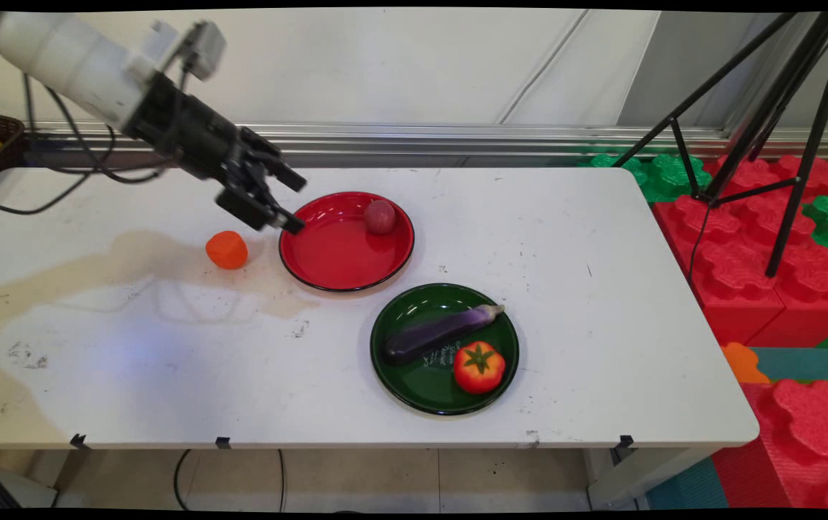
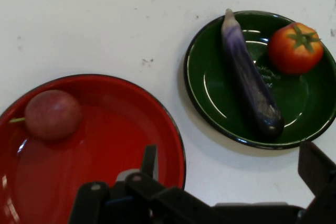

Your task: Pick up the eggplant from the green plate

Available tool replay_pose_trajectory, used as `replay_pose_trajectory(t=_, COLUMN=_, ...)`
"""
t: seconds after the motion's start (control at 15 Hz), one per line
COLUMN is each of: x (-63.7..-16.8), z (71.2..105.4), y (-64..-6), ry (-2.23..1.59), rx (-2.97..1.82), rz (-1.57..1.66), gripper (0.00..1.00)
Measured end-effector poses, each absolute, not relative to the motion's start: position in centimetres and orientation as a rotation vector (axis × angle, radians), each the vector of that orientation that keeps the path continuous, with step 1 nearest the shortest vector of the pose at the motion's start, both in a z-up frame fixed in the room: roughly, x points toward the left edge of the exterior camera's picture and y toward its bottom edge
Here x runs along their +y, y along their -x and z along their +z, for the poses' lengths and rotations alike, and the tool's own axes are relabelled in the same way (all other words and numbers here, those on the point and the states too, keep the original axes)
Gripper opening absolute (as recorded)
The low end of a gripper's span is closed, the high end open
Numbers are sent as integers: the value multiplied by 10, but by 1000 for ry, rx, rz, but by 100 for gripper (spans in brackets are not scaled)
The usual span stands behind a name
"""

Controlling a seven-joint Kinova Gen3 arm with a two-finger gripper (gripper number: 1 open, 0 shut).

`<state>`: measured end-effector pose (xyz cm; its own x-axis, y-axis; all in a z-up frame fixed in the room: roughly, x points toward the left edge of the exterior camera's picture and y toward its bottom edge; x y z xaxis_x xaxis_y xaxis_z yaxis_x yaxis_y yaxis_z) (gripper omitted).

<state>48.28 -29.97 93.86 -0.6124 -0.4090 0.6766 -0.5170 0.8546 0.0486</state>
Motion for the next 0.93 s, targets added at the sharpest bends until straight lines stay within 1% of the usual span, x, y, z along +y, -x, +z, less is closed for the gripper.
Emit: replay_pose_trajectory(t=0.93, x=-322, z=856, y=-361, ry=-578, rx=-2406, rz=90, gripper=100)
